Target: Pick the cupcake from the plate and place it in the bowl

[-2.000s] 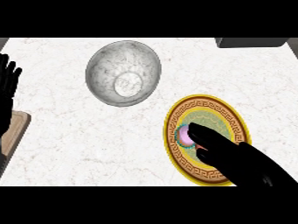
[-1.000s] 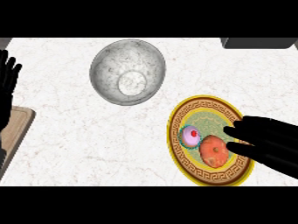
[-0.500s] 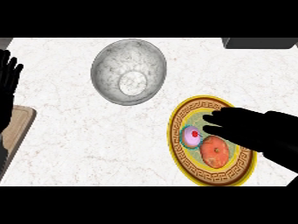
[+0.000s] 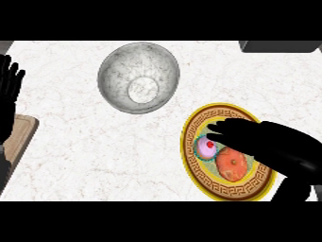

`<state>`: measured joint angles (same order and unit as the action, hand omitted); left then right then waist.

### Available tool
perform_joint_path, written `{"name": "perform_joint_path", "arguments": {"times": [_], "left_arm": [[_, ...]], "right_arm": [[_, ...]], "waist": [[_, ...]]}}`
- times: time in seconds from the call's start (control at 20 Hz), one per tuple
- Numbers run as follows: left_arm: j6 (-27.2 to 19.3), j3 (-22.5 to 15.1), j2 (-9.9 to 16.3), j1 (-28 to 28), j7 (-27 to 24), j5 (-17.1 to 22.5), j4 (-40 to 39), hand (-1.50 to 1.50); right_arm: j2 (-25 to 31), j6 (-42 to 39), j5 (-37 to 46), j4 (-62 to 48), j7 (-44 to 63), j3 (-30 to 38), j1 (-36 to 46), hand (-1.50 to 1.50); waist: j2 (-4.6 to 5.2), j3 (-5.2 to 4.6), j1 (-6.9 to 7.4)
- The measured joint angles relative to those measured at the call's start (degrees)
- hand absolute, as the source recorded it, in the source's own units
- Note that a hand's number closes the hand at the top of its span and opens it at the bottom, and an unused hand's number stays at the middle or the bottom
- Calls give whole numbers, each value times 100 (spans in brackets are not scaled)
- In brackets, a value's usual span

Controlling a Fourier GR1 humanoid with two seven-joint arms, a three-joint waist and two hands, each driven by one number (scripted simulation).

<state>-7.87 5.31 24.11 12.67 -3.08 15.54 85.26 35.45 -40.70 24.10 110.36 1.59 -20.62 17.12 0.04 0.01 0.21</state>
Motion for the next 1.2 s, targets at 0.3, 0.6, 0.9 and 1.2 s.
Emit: {"name": "perform_joint_path", "arguments": {"times": [0.3, 0.6, 0.9, 1.2], "left_arm": [[151, 122, -98, 39, 63, -110, 2, 0], [308, 292, -181, 85, 8, -232, -122, 0], [316, 380, -296, 190, 128, -367, -104, 0], [395, 435, -426, 133, 133, -479, -40, 0]], "right_arm": [[-519, 182, 692, -667, -556, -58, 73, -150], [-853, 168, 1136, -1078, -1111, 19, 194, -150], [-1158, 299, 1738, -1348, -1394, -104, 98, -150], [-1466, 481, 2283, -1763, -1628, -166, 53, -150]], "waist": [[-1, 0, -1], [-1, 0, -6], [-3, -1, -12], [-3, -1, -10]]}}
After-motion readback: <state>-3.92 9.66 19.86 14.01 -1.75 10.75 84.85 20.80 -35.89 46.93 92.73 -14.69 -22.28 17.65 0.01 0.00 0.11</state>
